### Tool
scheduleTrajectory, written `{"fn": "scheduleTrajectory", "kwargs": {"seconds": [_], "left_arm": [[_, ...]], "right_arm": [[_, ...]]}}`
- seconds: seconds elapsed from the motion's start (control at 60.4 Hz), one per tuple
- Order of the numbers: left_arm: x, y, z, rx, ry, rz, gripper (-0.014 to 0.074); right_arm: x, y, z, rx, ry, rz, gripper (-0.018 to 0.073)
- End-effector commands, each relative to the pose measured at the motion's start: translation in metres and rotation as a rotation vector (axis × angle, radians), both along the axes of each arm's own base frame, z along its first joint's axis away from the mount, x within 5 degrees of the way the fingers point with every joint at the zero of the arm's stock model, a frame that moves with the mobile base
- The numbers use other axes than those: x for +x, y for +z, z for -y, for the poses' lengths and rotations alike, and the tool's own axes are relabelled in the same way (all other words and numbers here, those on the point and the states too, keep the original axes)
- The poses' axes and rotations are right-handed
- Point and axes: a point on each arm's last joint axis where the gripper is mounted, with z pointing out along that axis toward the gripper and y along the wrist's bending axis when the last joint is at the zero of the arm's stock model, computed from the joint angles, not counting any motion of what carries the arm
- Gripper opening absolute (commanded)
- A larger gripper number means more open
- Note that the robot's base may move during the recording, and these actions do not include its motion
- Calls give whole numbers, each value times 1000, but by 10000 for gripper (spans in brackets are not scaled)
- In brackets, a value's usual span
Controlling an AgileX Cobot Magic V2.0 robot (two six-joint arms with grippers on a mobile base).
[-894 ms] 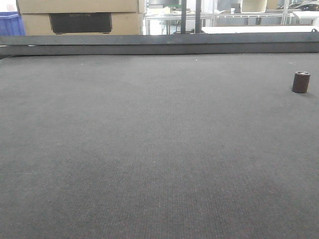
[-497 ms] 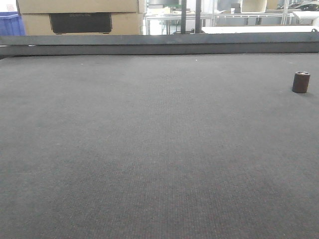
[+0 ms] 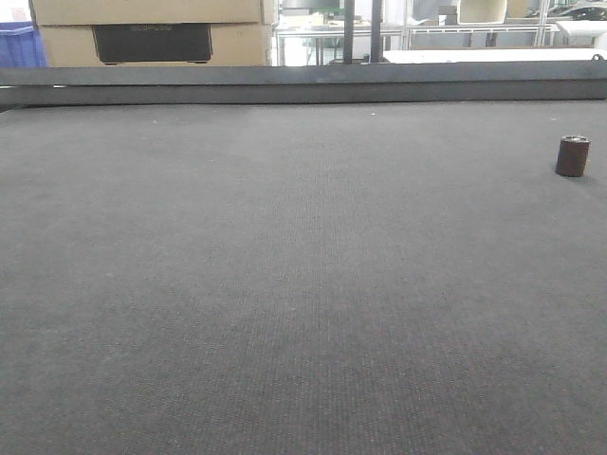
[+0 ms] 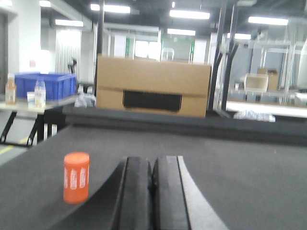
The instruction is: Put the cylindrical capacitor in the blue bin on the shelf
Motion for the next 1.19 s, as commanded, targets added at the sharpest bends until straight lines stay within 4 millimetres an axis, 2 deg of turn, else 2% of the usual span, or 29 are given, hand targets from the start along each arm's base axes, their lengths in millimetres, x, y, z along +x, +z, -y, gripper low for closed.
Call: {"fn": "scheduleTrajectory", "kwargs": {"seconds": [0.0, 0.099, 0.182, 0.265, 0.364, 0.447, 0.58, 0.613, 0.679, 0.762, 0.911, 0.994, 1.077, 1.176], "left_arm": [[-3, 13, 0, -4, -4, 65, -111], [-11, 42, 0, 36, 3, 122, -111], [-14, 69, 0, 94, 21, 98, -111], [-12, 94, -1, 114, 34, 37, -111], [-6, 117, -2, 117, 40, -23, -111], [7, 130, -1, 121, 42, -103, -111], [28, 136, 0, 125, 38, -164, -111], [32, 136, 1, 122, 35, -173, -110], [41, 133, 2, 119, 30, -201, -91], [48, 131, 2, 121, 27, -227, -8], [50, 130, 4, 124, 8, -232, 283], [50, 130, 5, 125, 1, -227, 419], [50, 130, 5, 125, 1, -227, 484], [50, 130, 5, 123, 0, -227, 510]], "right_arm": [[-2, 7, 1, 12, -13, 83, -162], [-7, 32, 1, 12, -6, 129, -162], [-18, 65, -1, 8, 8, 170, -162], [-30, 93, -3, 3, 28, 163, -162], [-31, 123, -5, -1, 46, 103, -142], [-22, 141, -5, 0, 50, 64, -28], [10, 159, -4, 5, 51, -30, 330], [17, 160, -4, 6, 51, -51, 391], [35, 160, -3, 10, 44, -81, 495], [57, 152, -2, 11, 39, -146, 558], [102, 130, 2, 1, 16, -230, 560], [129, 108, 4, -18, 3, -284, 560], [153, 87, 6, -32, -10, -307, 560], [183, 60, 9, -36, -27, -329, 560]]}}
